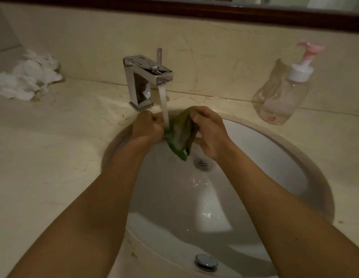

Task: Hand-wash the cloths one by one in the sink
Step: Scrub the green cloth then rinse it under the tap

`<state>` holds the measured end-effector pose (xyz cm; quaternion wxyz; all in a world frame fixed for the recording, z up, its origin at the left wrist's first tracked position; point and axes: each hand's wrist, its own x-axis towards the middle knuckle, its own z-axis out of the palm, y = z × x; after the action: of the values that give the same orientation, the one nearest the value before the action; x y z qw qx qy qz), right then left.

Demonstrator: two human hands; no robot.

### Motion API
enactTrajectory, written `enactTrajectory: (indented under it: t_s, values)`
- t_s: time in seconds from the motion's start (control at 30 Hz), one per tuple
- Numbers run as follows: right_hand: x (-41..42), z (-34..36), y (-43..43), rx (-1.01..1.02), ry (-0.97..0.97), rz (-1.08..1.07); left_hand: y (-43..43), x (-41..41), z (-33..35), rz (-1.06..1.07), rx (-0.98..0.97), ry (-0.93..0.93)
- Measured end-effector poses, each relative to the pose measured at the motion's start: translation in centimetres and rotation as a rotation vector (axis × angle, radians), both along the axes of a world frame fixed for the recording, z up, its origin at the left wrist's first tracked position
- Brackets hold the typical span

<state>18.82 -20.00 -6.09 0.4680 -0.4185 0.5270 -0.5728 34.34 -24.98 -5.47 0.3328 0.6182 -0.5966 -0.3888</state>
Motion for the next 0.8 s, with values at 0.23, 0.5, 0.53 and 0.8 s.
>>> enactTrajectory:
  t_s: [0.23,0.5,0.53,0.8]
  values:
    - [1.1,-0.4,0.1,0.036,-0.112,0.16,0.8,-0.6,1.0,-0.198,0.189,0.409]
    - [1.6,-0.1,0.9,0.153,0.153,0.248,0.6,-0.9,1.1,0.026,0.008,0.413]
    - [1.7,-0.1,0.8,0.16,0.175,0.175,0.6,-0.9,0.9,0.013,-0.008,0.297]
    - [2.4,0.4,0.4,0.11,-0.126,-0.031,2.8,-1.9,1.4,-0.15,-0.093,0.158]
